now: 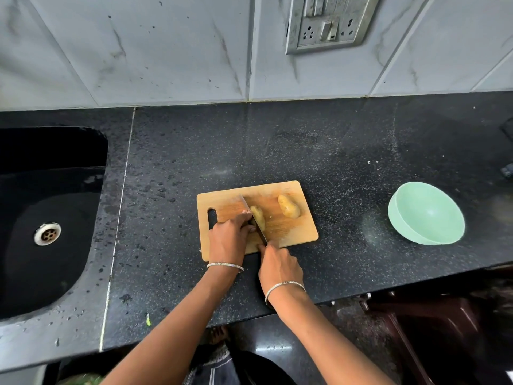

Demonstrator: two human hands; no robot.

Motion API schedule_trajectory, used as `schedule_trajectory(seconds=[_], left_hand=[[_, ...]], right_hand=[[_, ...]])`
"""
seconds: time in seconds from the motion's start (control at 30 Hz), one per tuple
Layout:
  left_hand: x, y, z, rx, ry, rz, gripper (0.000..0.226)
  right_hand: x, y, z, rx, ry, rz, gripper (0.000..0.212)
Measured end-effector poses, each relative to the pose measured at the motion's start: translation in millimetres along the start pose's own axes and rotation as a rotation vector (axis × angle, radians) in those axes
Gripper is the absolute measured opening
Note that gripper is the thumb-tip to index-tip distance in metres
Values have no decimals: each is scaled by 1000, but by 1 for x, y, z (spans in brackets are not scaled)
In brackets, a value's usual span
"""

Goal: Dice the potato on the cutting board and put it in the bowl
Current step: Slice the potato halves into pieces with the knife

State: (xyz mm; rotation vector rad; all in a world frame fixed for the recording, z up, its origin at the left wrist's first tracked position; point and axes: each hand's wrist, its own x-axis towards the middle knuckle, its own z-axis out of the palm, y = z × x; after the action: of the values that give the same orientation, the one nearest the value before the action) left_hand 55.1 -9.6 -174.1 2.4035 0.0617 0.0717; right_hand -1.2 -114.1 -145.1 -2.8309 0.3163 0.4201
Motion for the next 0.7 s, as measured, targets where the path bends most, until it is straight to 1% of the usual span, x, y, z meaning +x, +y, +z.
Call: schedule_trajectory(seconds=[0.13,0.27,0.4,0.47,0.53,0.6,0.7], left_hand=[[-1,3,-4,-65,24,17,26],[2,-2,-5,-96,11,1,26],[9,-8,-5,-213,-59,-36,32],[18,-9,-11,-216,-119,-9,35],[28,-8,-21,-132,-183,71,45],[38,-3,-30,41,-228,224,55],[51,6,-34,274,-387,456,65]], right_hand=[[-14,8,-4,18,-21,-5,36],[-36,24,-17,7,-34,-6,41],[-42,34,-37,46,31,-4,41],[-36,34,-42,81,89,-14,40],[-29,33,-44,120,135,-22,40],[-21,31,-45,157,169,-30,40],[-10,30,-46,200,214,-22,41]])
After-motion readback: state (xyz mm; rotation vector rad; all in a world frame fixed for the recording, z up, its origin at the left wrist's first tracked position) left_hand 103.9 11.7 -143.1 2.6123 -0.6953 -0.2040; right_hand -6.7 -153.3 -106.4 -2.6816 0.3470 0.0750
